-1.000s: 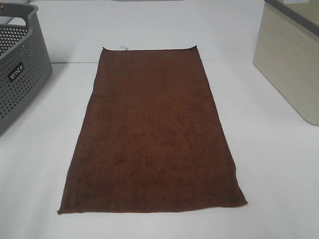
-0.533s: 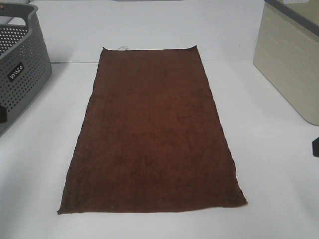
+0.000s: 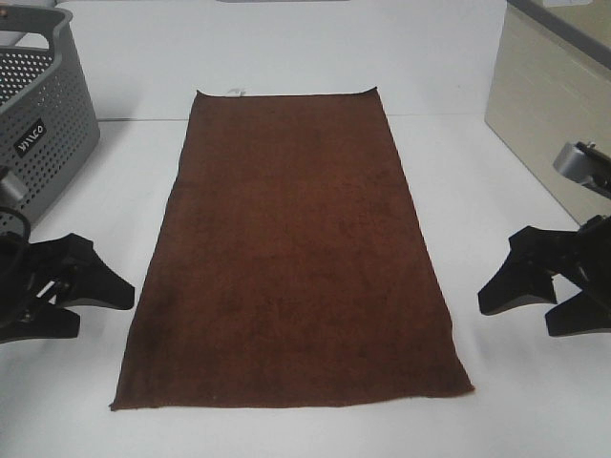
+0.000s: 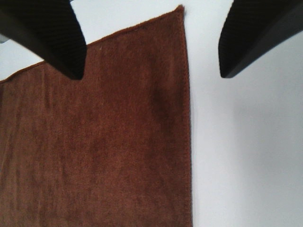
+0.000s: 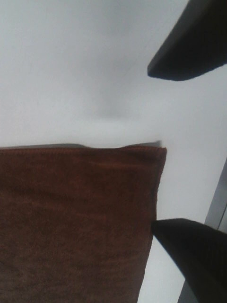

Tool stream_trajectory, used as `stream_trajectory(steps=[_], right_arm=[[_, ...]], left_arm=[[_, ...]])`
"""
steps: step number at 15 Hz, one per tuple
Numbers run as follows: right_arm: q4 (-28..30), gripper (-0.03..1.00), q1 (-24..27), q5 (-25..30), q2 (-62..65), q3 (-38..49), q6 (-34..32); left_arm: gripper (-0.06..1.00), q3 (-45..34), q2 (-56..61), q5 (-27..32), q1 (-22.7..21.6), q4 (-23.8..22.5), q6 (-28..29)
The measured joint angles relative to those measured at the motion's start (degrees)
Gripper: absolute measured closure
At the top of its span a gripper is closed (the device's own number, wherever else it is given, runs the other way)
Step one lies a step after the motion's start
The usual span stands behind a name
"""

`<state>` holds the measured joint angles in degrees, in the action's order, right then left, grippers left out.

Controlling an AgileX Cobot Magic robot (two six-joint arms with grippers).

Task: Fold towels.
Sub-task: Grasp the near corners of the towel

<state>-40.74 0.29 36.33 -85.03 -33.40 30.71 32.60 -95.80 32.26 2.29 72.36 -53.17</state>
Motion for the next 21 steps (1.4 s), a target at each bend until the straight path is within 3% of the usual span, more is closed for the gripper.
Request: stream_trajectory(steps=[3, 6, 12, 15, 16, 17, 19, 20, 21], right_arm=[[-10.0, 0.21, 0.0, -0.6, -6.9, -0.1, 10.9], [-16.5, 0.21, 0.0, -0.8, -12.6, -0.2, 17.0], [-23.4, 0.28, -0.1, 0.3, -21.0, -2.3, 22.6], [-25.0, 0.36, -5.3, 0.7, -23.8, -4.9, 23.7], [-25.0, 0.42, -7.1, -0.4, -24.2, -5.5, 22.6], [-24.8, 0.51, -8.1, -2.8, -24.3, -5.6, 18.6], [-23.6, 0.75, -8.1, -4.6, -24.4, -5.6, 14.1], [-22.7, 0.94, -8.1, -5.6, -24.4, -5.6, 12.4], [-22.4, 0.97, -8.1, -5.7, -24.1, -5.6, 11.9]], left_arm=[[0.21, 2.2, -7.2, -0.1, 3.3, 5.2, -5.9], [0.21, 4.2, -10.7, -1.6, 6.7, 7.0, -6.6], [0.24, 8.0, -14.7, -0.1, 8.7, 9.2, -6.8], [0.39, 8.9, -15.8, -1.4, 10.7, 9.9, -6.8], [0.49, 8.9, -16.0, -1.9, 10.8, 9.9, -6.8], [0.71, 8.9, -16.4, -3.3, 10.9, 9.8, -7.0], [0.91, 8.9, -16.7, -3.9, 10.9, 9.6, -8.2], [0.94, 8.9, -16.7, -3.9, 10.9, 9.6, -8.7], [0.94, 8.9, -16.4, -3.9, 10.9, 9.2, -8.7]])
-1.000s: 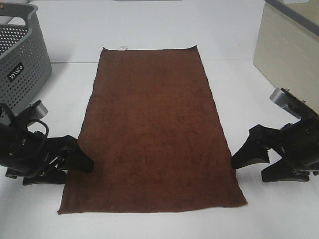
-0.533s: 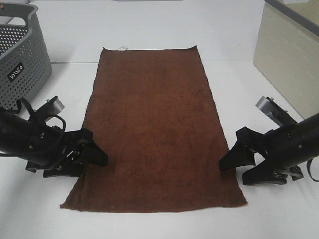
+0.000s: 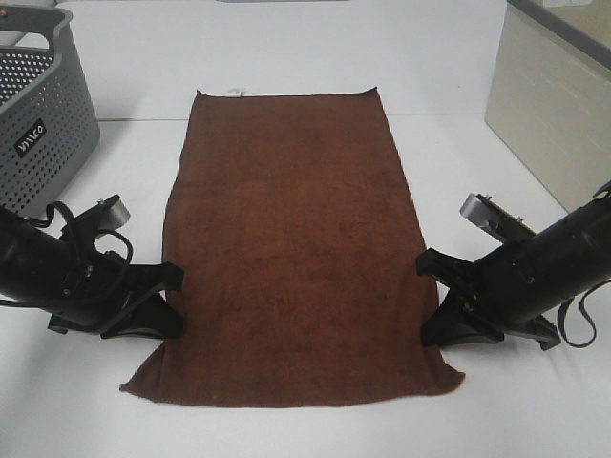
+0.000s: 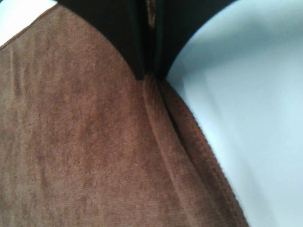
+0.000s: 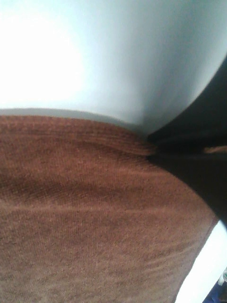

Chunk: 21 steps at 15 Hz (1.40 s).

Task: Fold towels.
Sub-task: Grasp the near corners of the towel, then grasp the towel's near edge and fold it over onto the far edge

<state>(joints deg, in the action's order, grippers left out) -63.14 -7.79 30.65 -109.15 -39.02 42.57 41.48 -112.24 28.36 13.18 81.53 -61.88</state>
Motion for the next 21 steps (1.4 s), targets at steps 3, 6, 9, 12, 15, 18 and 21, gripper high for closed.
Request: stream_trajectory(steps=[3, 6, 9, 12, 15, 18, 21], right_arm=[[1.9, 0.97, 0.0, -0.1, 4.5, 0.1, -0.9], [6.8, 0.97, 0.0, 3.2, 11.8, 2.0, -6.6], [7.7, 0.97, 0.0, 3.3, 17.3, 8.9, -7.7], [7.9, 0.97, 0.0, 3.3, 20.5, 14.4, -7.7], [8.8, 0.97, 0.0, 3.4, 21.0, 14.6, -7.6], [10.4, 0.97, 0.0, 3.4, 20.7, 8.3, -7.7], [12.9, 0.97, 0.0, 4.9, 17.4, -1.0, -9.9]], left_arm=[[0.94, -1.1, 4.4, -0.1, 0.0, -4.8, 3.8], [0.94, -6.1, 9.6, -0.1, 0.0, -8.4, 7.4], [0.94, -12.4, 14.4, 0.1, 0.1, -8.5, 7.7], [0.94, -17.9, 17.7, 0.5, 0.2, -8.5, 7.7], [0.94, -18.7, 18.0, 2.3, 0.2, -8.0, 7.8], [0.94, -13.4, 17.9, 4.5, 0.2, -9.3, 12.5], [0.94, -6.8, 17.3, 4.8, 0.2, -15.8, 20.9]])
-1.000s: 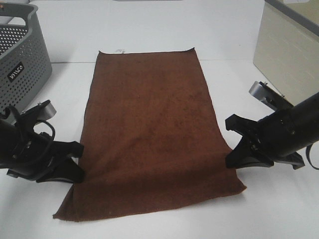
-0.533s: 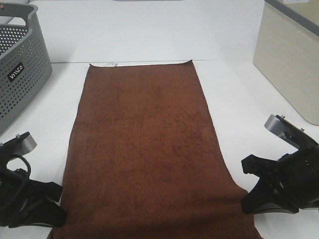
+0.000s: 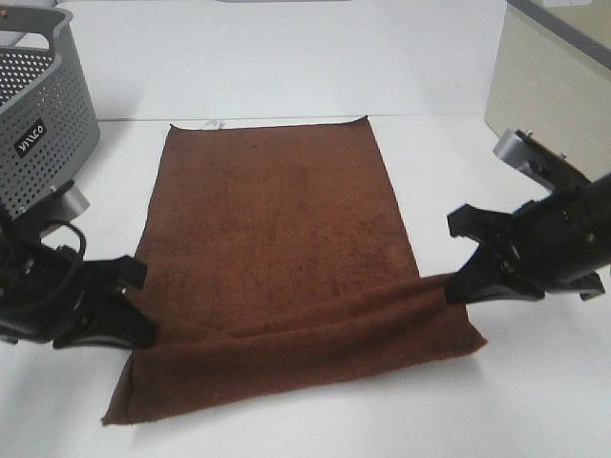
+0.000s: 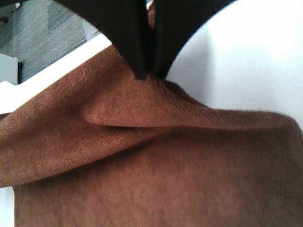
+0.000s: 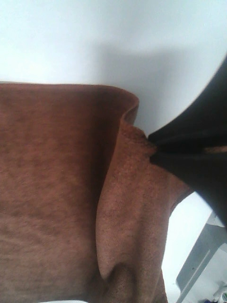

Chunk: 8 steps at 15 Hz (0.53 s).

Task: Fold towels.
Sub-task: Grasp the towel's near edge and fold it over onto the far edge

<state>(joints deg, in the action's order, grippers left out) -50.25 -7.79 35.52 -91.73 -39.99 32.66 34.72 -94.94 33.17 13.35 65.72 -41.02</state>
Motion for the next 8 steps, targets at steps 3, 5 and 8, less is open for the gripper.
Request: stream_trajectory(steps=[3, 5, 8], right_arm=[[2.4, 0.97, 0.0, 4.0, -8.0, -13.0, -3.2], [3.8, 0.97, 0.0, 7.1, -12.9, -22.5, -5.5], [7.1, 0.97, 0.0, 10.4, -21.0, -37.0, -9.4]], left_arm=[[0.94, 15.8, -6.5, 4.7, -2.7, -13.4, 14.2], [0.94, 25.3, -10.4, 8.0, -5.9, -16.4, 19.0], [0.94, 37.6, -16.5, 10.5, -9.9, -17.1, 20.9]])
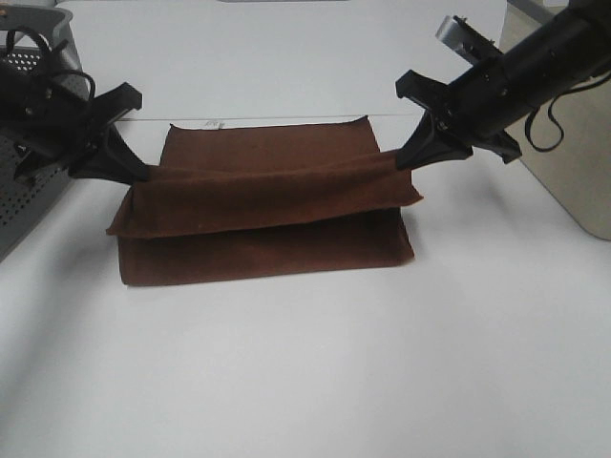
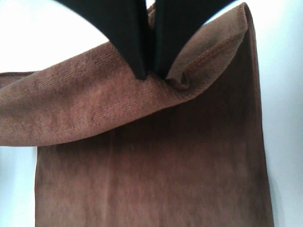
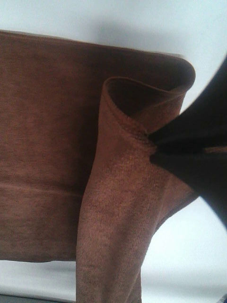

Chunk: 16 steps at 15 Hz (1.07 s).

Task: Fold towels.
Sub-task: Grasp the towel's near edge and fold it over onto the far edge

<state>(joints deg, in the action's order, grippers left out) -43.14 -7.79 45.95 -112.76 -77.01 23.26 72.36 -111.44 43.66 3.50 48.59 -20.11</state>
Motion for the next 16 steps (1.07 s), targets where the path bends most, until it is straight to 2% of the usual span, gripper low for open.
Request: stream_trajectory(steps=[4, 10, 14, 16], right_arm=[[4.2, 0.97, 0.0, 1.8, -11.6, -20.8, -5.2], [7.5, 0.97, 0.0, 1.3, -29.4, -47.4, -6.4], [8.9, 0.97, 0.0, -3.2, -37.4, -55.3, -6.3], [8.8, 0.93, 0.0, -5.0, -38.8, -55.7, -6.1]], left_arm=[[0.94, 14.1, -9.3, -1.3, -0.3, -0.1, 0.2], [0.94, 34.3, -25.2, -13.1, 0.2, -0.1, -0.1], [0.93, 43.5, -33.6, -18.1, 2.1, 0.1, -0.2], [0.83, 44.2, -35.2, -20.7, 2.8, -0.1, -0.2]])
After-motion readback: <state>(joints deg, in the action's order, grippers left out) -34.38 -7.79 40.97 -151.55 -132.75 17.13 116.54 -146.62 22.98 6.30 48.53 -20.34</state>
